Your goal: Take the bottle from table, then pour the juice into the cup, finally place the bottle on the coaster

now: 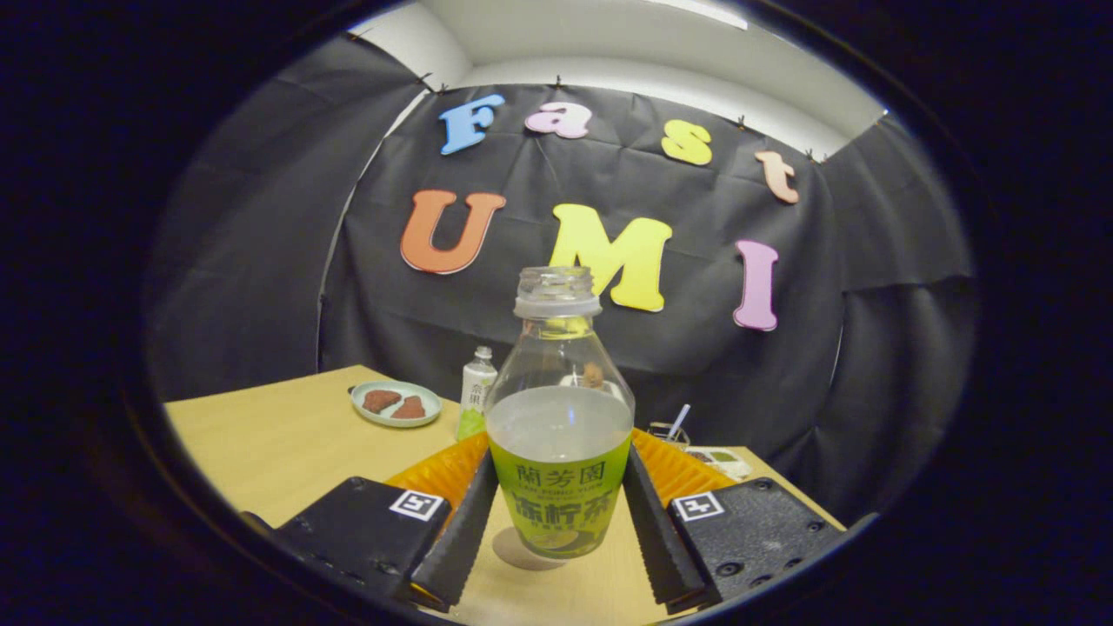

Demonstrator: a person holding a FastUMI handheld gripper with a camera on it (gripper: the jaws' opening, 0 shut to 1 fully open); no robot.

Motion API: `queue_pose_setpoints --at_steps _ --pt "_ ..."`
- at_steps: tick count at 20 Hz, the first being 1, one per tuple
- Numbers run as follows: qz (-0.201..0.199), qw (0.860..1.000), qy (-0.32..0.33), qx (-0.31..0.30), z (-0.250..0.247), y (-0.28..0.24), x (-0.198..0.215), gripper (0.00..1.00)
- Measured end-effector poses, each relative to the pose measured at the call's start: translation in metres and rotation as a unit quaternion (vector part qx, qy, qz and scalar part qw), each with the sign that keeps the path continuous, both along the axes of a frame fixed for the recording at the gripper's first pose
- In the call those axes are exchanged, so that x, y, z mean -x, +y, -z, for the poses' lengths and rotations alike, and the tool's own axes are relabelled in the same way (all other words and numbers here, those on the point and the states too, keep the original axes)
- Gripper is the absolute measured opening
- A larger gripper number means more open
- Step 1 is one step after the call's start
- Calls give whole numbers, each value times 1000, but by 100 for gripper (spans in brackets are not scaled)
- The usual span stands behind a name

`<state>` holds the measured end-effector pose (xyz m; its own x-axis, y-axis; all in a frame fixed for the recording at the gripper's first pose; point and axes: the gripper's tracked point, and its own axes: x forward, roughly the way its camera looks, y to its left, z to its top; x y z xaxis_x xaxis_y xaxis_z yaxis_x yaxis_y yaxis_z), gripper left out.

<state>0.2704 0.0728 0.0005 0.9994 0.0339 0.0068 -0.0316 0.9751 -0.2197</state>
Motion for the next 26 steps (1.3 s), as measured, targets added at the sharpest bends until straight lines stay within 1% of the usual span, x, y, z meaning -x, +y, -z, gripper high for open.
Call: queue_pose_setpoints --at_steps 4,6,7,8,11,16,23,26 --pt "-14 999 27 -35 24 -2 -33 82" --pt "-4 998 23 -51 35 -9 -48 82" --pt "-7 998 25 -57 41 -9 -56 82" --pt "-13 997 36 -63 51 -8 -64 82" --pt "-12 995 64 -75 75 -14 -79 83" --pt "-9 994 76 -76 92 -19 -86 83" --pt "-13 994 88 -60 102 -11 -85 83" --pt "-13 995 89 -50 99 -8 -83 84"
